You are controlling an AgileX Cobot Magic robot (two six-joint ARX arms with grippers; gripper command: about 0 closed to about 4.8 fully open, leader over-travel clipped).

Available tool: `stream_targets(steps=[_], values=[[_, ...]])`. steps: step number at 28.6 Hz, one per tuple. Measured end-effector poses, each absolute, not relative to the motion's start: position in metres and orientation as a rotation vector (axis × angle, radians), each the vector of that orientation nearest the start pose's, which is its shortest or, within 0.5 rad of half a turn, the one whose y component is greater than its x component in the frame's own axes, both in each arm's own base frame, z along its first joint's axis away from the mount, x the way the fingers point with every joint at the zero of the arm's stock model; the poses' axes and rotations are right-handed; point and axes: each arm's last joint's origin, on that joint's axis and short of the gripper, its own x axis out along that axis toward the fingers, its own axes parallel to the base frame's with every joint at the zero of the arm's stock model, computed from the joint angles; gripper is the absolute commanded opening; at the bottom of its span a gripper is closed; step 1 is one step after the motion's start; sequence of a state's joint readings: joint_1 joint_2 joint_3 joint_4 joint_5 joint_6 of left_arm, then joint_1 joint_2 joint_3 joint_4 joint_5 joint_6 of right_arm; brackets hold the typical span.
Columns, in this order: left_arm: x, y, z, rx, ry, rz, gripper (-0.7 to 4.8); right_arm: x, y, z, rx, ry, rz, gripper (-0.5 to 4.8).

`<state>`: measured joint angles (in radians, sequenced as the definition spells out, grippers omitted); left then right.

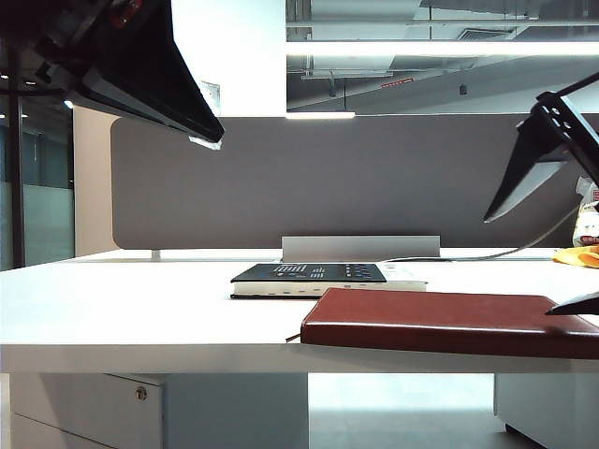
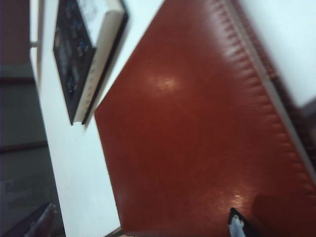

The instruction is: Pick up the red book and place it on top of the black book.

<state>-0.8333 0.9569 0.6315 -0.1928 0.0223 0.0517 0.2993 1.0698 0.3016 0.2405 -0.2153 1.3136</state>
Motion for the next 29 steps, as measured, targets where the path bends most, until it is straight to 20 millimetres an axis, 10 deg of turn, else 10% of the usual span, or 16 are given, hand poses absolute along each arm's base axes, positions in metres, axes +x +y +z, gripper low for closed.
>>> stream_targets(steps=[17, 29], values=[[0.136, -0.151, 0.250, 0.258, 0.469, -0.848, -0.06, 0.144, 0.060, 0.167, 1.166, 0.837, -0.112, 4.79], [0.136, -0.151, 0.250, 0.258, 0.470, -0.849, -0.06, 0.164, 0.066, 0.139, 1.120, 0.889, -0.252, 4.79]])
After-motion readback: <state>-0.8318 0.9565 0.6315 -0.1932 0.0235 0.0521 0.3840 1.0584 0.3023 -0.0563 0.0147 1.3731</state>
